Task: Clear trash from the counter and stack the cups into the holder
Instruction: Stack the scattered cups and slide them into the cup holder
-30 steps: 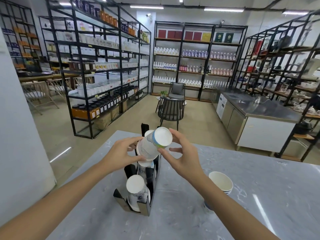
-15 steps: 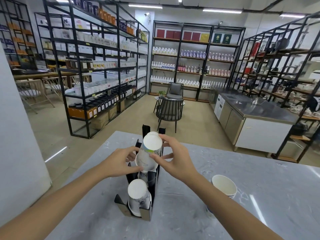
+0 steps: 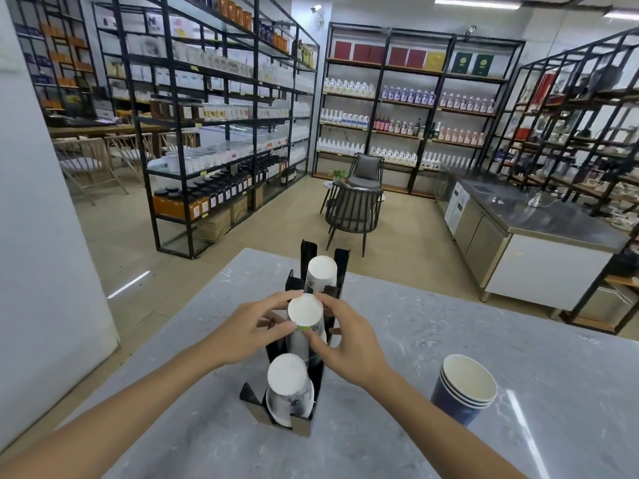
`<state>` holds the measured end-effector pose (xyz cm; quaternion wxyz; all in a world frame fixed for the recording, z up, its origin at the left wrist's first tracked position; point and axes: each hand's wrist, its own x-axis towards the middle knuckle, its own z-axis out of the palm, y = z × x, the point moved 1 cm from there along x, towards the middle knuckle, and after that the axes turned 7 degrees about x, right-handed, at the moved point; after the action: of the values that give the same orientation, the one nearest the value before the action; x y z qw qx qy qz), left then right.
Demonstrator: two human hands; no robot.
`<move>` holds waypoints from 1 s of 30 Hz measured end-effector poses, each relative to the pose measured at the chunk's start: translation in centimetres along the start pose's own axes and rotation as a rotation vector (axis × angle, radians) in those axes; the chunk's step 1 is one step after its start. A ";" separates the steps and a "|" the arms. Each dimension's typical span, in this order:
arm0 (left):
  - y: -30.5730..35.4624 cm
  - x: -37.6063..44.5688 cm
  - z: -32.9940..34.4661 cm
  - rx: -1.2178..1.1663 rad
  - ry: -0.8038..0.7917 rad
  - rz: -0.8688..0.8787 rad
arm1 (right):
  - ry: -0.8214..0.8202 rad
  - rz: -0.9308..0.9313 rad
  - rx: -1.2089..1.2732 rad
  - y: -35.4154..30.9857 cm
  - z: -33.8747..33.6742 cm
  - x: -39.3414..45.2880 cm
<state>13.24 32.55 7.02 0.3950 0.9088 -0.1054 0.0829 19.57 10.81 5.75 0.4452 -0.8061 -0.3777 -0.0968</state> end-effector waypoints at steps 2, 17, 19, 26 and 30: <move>-0.4 -0.2 0.7 0.007 0.002 -0.005 | -0.017 0.023 -0.016 0.2 0.3 -0.2; 0.3 0.4 1.6 0.151 0.005 -0.071 | -0.082 0.160 0.032 -0.1 -0.6 -1.7; 1.1 0.5 1.3 0.228 0.042 -0.066 | -0.073 0.166 -0.001 -0.1 -1.6 -2.2; 7.8 0.7 1.4 0.562 0.200 0.212 | -0.012 0.009 -0.236 -0.2 -6.7 -4.6; 11.4 1.7 3.7 0.675 0.169 0.356 | 0.018 0.018 -0.322 0.8 -10.3 -7.0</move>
<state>12.19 22.02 12.84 0.0604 0.9451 -0.1954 0.2550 17.14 -1.24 7.81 0.3146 -0.8694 -0.3460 -0.1592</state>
